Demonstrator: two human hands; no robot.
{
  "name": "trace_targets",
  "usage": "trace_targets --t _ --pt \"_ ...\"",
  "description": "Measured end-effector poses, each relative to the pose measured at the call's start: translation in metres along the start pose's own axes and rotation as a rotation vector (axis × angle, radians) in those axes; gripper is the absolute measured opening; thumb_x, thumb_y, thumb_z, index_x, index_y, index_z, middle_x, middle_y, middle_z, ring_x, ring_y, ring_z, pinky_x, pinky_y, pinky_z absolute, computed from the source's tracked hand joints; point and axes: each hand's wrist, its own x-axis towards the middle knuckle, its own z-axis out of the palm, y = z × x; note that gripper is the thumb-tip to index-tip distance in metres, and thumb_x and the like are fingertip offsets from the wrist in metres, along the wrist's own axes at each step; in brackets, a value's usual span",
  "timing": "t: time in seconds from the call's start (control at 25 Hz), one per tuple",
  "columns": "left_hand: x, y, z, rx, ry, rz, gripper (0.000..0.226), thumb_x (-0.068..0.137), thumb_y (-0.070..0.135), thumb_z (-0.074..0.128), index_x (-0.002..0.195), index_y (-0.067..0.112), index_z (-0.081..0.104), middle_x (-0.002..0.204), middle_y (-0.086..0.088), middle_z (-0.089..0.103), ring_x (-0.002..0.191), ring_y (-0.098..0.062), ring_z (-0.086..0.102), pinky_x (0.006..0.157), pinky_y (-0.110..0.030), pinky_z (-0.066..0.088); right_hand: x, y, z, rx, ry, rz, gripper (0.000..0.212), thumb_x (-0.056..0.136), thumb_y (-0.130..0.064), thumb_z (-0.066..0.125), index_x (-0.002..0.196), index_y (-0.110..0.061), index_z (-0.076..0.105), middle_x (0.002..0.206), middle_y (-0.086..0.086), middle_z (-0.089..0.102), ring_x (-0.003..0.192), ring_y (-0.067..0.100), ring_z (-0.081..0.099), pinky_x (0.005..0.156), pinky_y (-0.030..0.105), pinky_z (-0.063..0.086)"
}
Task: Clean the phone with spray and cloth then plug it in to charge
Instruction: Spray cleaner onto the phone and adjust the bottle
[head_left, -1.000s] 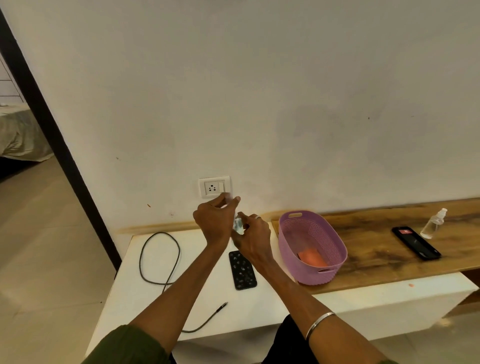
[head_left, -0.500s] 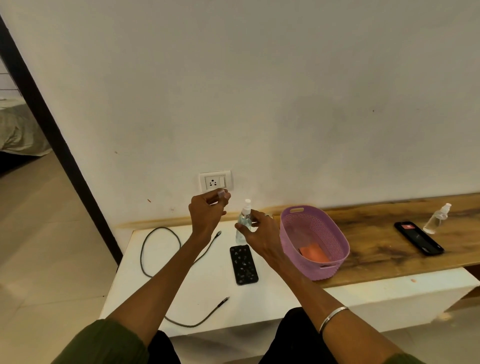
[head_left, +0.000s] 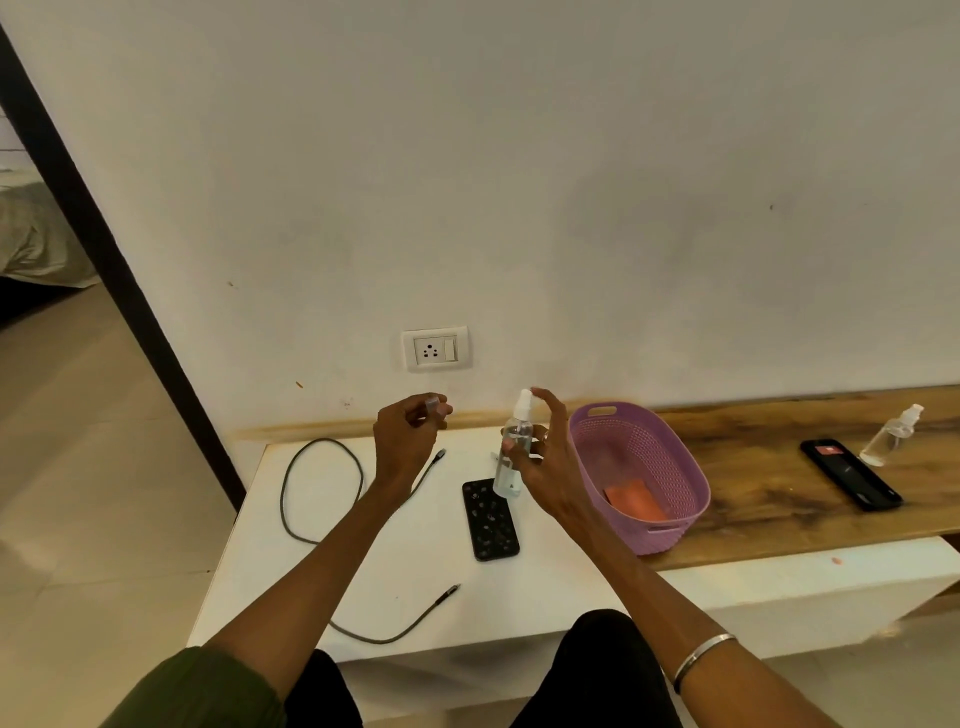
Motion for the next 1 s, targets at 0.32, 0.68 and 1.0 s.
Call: trace_targets --t 0.32,0.68,1.0 --pt "-0.008 -0.061 0.003 0.181 -0.013 -0.023 0.01 0.095 0.012 0.063 0.097 0.01 0.072 0.08 0.003 0.075 0.069 -0.002 0.069 0.066 -0.007 0.05 -0.008 0.038 -0.008 -0.037 0.029 -0.011 0.057 0.095 -0.035 0.053 0.145 -0.046 0.027 0.089 -0.012 0.065 0.076 0.015 0.069 0.065 0.033 0.062" --pt "-0.013 -0.155 0.014 0.335 -0.193 -0.227 0.024 0.101 0.0 0.036 0.107 0.006 0.059 0.077 -0.012 0.055 0.066 -0.027 0.054 0.06 -0.032 0.044 -0.027 0.106 -0.002 -0.445 -0.057 0.086 0.044 0.097 -0.047 0.045 0.138 -0.051 0.031 0.067 -0.015 0.054 0.057 0.005 0.054 0.062 0.018 0.053" --pt "0.005 -0.191 0.026 0.472 -0.291 -0.212 0.016 0.099 0.019 0.055 0.115 0.015 0.052 0.11 -0.011 0.054 0.078 -0.005 0.052 0.076 -0.021 0.04 -0.016 0.152 0.009 -0.599 -0.072 0.098 0.046 0.096 -0.05 0.044 0.138 -0.054 0.027 0.113 -0.005 0.066 0.087 0.008 0.063 0.08 0.032 0.06"
